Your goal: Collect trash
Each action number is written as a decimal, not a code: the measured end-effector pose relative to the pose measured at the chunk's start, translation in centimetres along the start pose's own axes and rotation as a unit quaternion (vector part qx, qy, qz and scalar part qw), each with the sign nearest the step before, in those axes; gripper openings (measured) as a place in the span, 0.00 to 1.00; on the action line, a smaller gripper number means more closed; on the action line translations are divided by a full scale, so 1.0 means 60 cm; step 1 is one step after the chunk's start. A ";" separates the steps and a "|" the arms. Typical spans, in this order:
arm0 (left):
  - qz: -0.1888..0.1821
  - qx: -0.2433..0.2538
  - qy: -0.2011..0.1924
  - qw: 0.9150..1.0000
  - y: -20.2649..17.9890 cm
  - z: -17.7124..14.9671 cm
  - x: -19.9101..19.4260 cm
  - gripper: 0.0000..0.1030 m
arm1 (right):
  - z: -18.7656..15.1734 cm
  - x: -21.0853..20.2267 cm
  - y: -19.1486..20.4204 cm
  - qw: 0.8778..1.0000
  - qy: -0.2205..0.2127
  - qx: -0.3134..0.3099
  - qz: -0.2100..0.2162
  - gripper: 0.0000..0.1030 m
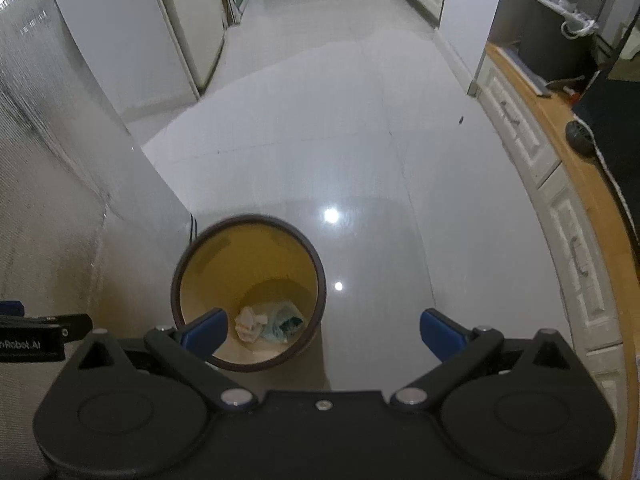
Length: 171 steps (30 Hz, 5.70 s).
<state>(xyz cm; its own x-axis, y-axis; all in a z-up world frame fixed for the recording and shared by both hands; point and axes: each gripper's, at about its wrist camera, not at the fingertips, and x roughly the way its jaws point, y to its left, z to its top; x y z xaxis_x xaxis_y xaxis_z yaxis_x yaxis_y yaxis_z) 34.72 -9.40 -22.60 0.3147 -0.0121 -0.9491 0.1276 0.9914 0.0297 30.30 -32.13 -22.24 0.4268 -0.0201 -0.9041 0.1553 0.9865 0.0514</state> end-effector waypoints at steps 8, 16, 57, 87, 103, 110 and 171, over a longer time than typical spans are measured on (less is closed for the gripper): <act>0.000 -0.002 -0.053 0.999 0.000 -0.002 -0.081 1.00 | 0.005 -0.082 -0.009 0.999 -0.053 0.000 0.005 1.00; -0.006 0.000 -0.111 0.994 -0.004 -0.001 -0.158 1.00 | 0.011 -0.160 -0.015 0.993 -0.116 0.001 0.012 1.00; 0.061 -0.050 -0.368 0.927 0.241 -0.087 -0.547 1.00 | 0.018 -0.455 0.215 0.913 -0.378 -0.050 0.143 1.00; 0.010 -0.076 -0.290 0.954 0.554 -0.125 -0.435 1.00 | 0.021 -0.357 0.559 0.863 -0.312 -0.282 0.281 1.00; -0.031 -0.041 -0.259 0.965 0.580 -0.108 -0.430 0.97 | 0.029 -0.326 0.654 0.821 -0.314 -0.410 0.243 0.69; -0.075 -0.028 -0.239 0.968 0.558 -0.129 -0.438 0.93 | 0.037 -0.323 0.641 0.825 -0.300 -0.392 0.273 0.44; 0.018 -0.131 -0.263 0.956 0.502 -0.131 -0.470 0.58 | 0.053 -0.340 0.577 0.791 -0.278 -0.401 0.368 0.51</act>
<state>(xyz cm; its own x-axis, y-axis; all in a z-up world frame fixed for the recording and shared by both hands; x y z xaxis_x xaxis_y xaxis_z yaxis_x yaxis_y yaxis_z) 22.27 21.82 2.60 0.7525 0.0274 -0.6580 -0.1107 0.9902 -0.0854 29.82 1.89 -0.65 0.4984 0.7601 -0.4170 -0.8385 0.5448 -0.0094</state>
